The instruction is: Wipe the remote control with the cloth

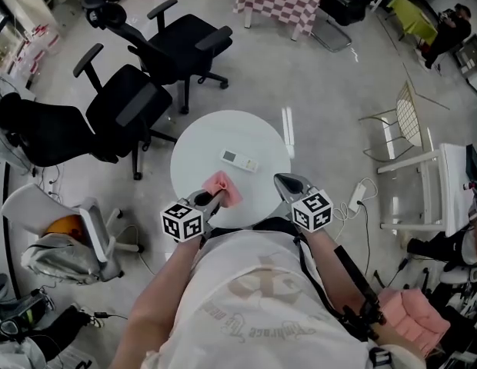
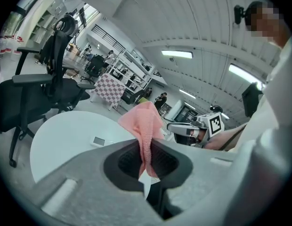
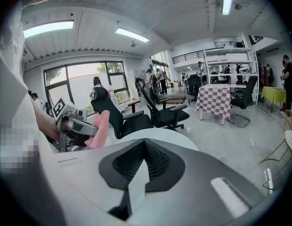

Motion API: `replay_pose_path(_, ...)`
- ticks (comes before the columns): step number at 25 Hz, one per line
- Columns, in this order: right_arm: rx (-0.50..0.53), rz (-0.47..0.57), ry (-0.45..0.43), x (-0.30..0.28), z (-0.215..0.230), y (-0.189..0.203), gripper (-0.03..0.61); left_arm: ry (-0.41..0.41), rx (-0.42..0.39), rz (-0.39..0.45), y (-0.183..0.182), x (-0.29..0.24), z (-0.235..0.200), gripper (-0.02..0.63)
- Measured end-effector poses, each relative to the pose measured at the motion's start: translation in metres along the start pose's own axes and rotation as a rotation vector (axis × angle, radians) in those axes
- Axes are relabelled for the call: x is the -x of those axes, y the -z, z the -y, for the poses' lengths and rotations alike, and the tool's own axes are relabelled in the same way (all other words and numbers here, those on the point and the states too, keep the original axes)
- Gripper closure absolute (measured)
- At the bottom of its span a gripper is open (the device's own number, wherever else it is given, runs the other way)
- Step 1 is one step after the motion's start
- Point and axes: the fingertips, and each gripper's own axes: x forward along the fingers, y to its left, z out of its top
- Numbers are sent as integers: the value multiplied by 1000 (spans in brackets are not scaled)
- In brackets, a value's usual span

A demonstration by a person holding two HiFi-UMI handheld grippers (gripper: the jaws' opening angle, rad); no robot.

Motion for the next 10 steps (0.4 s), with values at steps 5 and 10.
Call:
replay_pose_path(5, -2, 17, -6, 1, -2, -5, 572, 7, -8, -5, -3, -3, 4, 594)
replay_pose_path(10, -1, 21, -13, 2, -7, -11, 572, -1, -8, 0, -11, 0, 5, 594)
